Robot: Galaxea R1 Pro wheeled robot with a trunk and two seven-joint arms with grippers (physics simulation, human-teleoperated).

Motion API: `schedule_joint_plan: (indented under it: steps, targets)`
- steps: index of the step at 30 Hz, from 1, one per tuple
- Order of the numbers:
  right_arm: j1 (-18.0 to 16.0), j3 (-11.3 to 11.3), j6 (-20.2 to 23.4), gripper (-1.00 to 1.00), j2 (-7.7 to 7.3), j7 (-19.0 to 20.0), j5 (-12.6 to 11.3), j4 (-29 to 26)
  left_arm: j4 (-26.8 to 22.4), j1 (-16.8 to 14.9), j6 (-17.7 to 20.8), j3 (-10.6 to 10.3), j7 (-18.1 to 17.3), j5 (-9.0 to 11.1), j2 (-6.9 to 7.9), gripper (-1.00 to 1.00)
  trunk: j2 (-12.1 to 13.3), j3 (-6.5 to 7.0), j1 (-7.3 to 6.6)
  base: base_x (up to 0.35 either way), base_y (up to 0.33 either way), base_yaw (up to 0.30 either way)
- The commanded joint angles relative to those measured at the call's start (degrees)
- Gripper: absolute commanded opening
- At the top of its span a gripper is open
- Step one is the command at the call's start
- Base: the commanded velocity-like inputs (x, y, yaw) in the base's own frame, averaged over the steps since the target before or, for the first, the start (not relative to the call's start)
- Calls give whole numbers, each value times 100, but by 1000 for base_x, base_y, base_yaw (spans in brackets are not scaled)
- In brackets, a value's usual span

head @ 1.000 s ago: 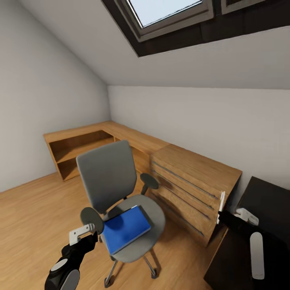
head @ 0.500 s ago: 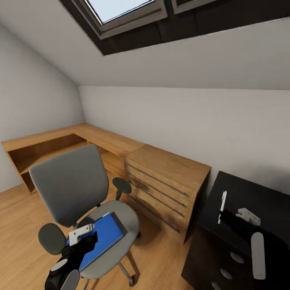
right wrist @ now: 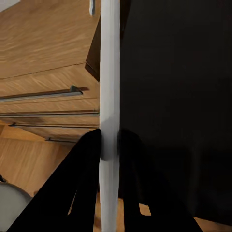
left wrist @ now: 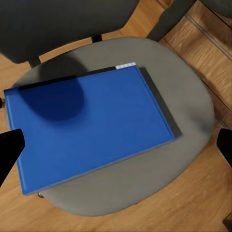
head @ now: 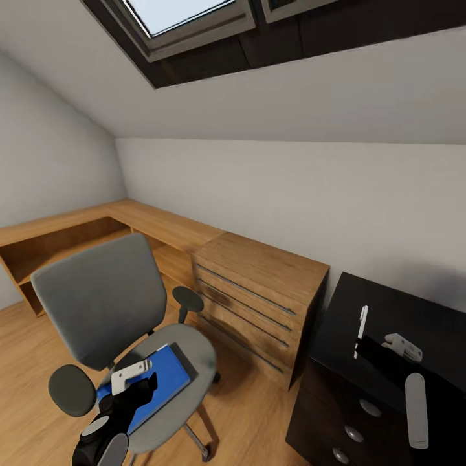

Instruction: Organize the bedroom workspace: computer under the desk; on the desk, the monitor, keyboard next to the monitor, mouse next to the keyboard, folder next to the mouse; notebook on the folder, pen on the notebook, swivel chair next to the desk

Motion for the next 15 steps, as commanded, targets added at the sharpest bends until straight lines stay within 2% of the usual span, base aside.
schedule_joint_plan:
  steps: [1, 3, 4, 11, 12, 15]
  targets:
    - [-9, -15, 4, -100, 3, 31, 15, 41, -8, -5, 10, -14, 54, 44, 6, 100, -4, -6, 0, 0, 0, -1]
    - [-11, -13, -30, -100, -10, 30, 20, 112, -8, -5, 10, -14, 54, 44, 6, 100, -4, -6, 0, 14, 0, -1]
    - [-13, -6, -193, -100, -42, 29, 16, 176, -8, -5, 11, -17, 54, 44, 5, 100, -4, -6, 0, 202, 0, 0]
    - [-26, 3, -519, -100, -110, -92, 108, 447, -8, -5, 15, -85, 54, 44, 1, 100, -4, -6, 0, 265, -48, 0]
    - [-53, 36, -674, -100, -141, -325, 251, 865, -8, -5, 16, -120, 54, 40, 2, 100, -4, -6, 0, 54, -12, 0]
    - [-171, 76, -932, -100, -171, -500, 588, 1348, -8, -5, 15, -132, 54, 36, 1, 100, -4, -6, 0, 18, -4, 0]
